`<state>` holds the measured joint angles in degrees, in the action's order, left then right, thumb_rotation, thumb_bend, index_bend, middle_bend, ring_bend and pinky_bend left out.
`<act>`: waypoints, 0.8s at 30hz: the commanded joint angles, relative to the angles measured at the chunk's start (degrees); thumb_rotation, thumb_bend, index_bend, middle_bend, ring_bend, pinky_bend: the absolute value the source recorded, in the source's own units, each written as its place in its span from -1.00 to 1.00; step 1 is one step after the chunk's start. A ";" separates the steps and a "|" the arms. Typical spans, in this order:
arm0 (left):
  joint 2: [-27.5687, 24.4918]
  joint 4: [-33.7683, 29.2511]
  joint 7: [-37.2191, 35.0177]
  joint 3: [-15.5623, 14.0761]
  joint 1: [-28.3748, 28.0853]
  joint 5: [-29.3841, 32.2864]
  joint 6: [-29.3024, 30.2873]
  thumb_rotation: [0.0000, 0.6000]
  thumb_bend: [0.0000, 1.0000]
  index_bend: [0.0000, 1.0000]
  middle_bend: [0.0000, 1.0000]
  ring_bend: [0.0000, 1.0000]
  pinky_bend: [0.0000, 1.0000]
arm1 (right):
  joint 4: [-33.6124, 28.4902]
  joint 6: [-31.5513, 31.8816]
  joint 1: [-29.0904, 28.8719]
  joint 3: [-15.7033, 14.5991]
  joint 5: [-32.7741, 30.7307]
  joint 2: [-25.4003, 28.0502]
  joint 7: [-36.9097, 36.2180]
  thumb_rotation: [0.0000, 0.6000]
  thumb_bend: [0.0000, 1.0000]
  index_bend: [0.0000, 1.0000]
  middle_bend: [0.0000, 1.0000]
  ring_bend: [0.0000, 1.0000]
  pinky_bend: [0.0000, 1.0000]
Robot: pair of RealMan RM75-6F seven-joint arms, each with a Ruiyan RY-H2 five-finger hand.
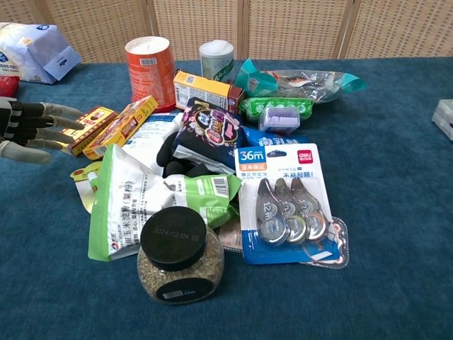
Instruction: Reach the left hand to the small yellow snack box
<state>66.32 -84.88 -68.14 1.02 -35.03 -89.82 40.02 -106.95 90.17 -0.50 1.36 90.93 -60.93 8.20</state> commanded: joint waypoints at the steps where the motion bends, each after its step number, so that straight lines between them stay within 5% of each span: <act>1: 1.92 2.85 -3.25 -1.25 -1.44 -1.13 -0.22 1.00 -0.47 -1.00 -0.90 -0.75 -1.00 | -0.06 0.39 0.30 -0.08 0.27 0.28 -0.56 1.00 -0.69 -1.00 -1.00 -1.00 -1.00; 12: 4.42 8.61 -6.80 -2.70 -3.29 0.42 -0.94 1.00 -0.47 -1.00 -0.90 -0.75 -1.00 | -0.31 1.84 1.43 -0.48 1.42 0.77 -1.69 1.00 -0.70 -1.00 -1.00 -1.00 -1.00; 24: -0.11 9.66 -7.02 -1.08 -0.53 6.36 2.66 1.00 -0.47 -1.00 -0.90 -0.75 -1.00 | -0.32 2.78 2.45 -0.68 1.81 0.78 -2.40 1.00 -0.70 -1.00 -1.00 -1.00 -1.00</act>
<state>67.08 -75.41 -74.93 -0.68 -36.38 -84.56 41.69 -107.27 92.94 1.92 0.69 92.72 -60.15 5.82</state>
